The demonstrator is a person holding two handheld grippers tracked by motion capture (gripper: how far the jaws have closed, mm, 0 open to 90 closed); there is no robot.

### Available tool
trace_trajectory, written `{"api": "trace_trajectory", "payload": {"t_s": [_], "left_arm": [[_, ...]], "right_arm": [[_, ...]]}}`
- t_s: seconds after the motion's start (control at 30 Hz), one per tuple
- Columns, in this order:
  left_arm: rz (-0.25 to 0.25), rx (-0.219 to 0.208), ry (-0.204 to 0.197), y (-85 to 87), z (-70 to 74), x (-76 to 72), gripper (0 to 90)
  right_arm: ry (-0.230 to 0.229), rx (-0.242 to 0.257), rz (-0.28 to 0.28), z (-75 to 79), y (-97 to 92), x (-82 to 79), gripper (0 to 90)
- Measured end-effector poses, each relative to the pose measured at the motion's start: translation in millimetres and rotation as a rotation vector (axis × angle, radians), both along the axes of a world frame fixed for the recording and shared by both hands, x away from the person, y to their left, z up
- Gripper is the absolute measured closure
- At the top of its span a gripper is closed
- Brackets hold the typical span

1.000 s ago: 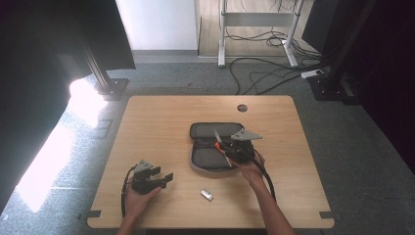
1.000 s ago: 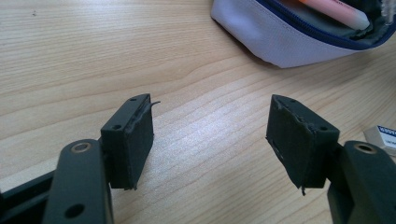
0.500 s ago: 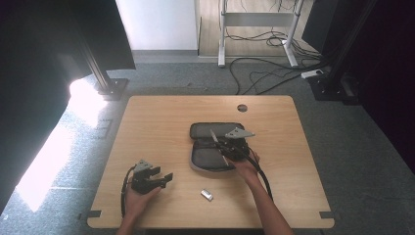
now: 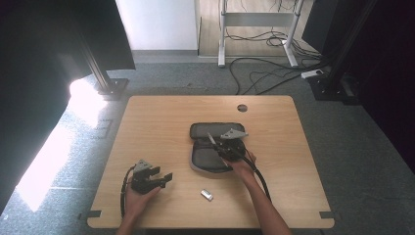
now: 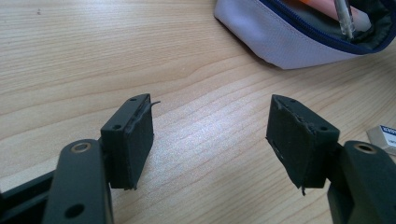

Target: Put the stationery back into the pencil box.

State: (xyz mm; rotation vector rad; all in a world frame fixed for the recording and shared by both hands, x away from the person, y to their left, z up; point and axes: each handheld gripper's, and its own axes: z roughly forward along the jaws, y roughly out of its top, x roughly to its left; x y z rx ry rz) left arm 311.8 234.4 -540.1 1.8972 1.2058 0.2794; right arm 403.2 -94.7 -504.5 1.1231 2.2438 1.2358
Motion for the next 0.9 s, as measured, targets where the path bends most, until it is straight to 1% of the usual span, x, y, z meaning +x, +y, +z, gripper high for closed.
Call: {"api": "trace_trajectory", "payload": {"t_s": [0.07, 0.2, 0.3, 0.33, 0.6, 0.83, 0.9], "left_arm": [[-0.001, 0.001, -0.001, -0.2, -0.1, 0.0, 32.3], [-0.002, 0.002, -0.001, -0.2, -0.1, 0.0, 32.3], [0.0, 0.0, 0.0, 0.3, 0.1, 0.0, 32.3], [0.001, 0.0, -0.001, 0.4, 0.1, 0.0, 32.3], [0.002, -0.001, 0.0, 1.0, 0.1, 0.2, 32.3], [0.0, 0.0, 0.001, 1.0, -0.4, 0.5, 32.3], [0.0, 0.002, 0.001, 1.0, -0.3, 0.4, 32.3]], "right_arm": [[0.0, -0.013, 0.0, -0.9, 2.2, 0.1, 78.6], [-0.006, -0.056, 0.01, -3.8, 7.9, 0.2, 78.5], [0.007, -0.083, 0.012, -7.0, 10.9, 0.4, 78.4], [0.017, -0.083, 0.011, -8.1, 11.4, 0.4, 78.4], [0.047, -0.11, 0.018, -13.9, 13.5, 2.5, 77.9], [0.063, -0.117, 0.003, -17.4, 12.3, 5.6, 77.6], [0.064, -0.117, 0.0, -18.1, 12.1, 6.1, 76.0]]}}
